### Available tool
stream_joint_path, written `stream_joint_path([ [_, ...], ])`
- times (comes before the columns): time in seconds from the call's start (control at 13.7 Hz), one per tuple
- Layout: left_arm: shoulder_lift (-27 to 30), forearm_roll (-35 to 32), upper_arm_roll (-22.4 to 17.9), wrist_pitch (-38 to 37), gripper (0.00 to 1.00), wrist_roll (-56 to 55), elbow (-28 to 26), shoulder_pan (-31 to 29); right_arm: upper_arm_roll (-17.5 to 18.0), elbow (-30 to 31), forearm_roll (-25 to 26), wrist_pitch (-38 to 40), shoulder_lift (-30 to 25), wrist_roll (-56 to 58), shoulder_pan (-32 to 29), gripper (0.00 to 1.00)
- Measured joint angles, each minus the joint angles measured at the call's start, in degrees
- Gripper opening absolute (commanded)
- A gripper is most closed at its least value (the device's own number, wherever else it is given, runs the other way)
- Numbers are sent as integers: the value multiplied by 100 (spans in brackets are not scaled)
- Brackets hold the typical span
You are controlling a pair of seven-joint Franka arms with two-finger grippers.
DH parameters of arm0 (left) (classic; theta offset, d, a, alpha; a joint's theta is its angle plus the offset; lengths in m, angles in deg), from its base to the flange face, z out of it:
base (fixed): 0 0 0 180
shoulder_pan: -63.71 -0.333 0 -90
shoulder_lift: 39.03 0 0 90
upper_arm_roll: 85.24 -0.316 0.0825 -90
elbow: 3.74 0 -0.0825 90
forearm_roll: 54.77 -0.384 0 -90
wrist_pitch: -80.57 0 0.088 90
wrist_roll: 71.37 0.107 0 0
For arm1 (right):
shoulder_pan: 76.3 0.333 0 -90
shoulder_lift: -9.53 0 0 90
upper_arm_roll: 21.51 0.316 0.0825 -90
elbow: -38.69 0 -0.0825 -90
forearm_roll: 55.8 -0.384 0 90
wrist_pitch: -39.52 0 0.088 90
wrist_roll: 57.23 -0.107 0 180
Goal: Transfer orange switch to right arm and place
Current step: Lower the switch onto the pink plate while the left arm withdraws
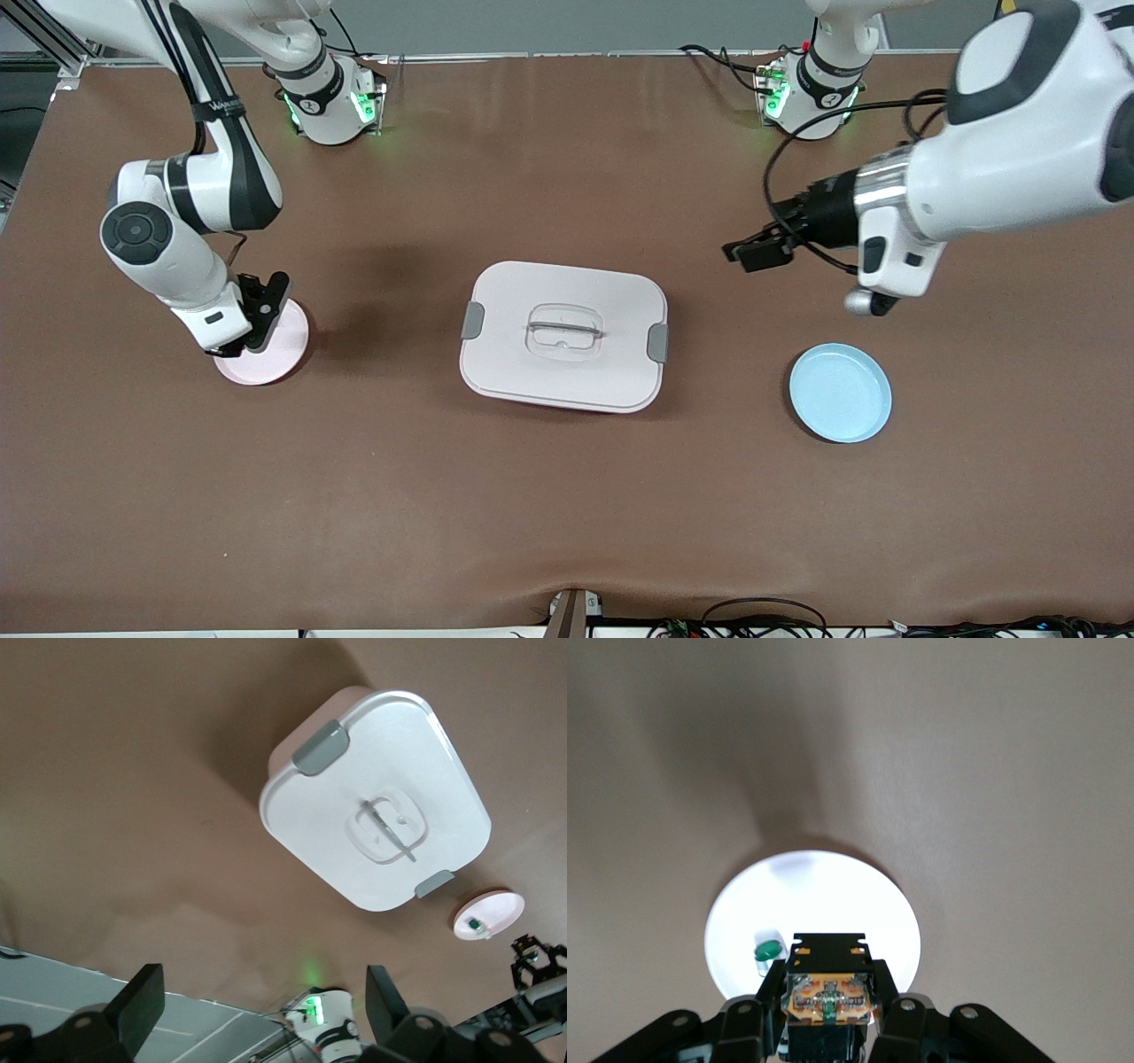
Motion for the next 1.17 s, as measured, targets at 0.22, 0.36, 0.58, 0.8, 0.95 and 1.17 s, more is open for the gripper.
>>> stream_joint_path([
  [0.22, 23, -142, -8, -500, 100, 777, 125, -435, 1, 166, 258, -467, 242, 113, -218, 0],
  [0.36, 30, -480, -8, -718, 100, 1371, 156, -573, 2, 177, 378, -757, 463, 336, -353, 0],
  [0.58, 40, -777, -11, -852, 100, 2100, 157, -769, 1, 180, 387, -1211, 821, 860, -612, 0],
  [0.8, 93, -1309, -12, -885, 100, 2973, 168, -943, 5, 179, 390, -1346, 1044, 1041, -710, 0],
  [0.95, 174, -1760, -11, -891, 100, 3537, 172, -944, 34, 179, 391, -1346, 1101, 1041, -709, 0],
  [1.17, 357, -2200, -11, -887, 100, 3881, 155, -950, 77, 187, 391, -1353, 1147, 1042, -709, 0],
])
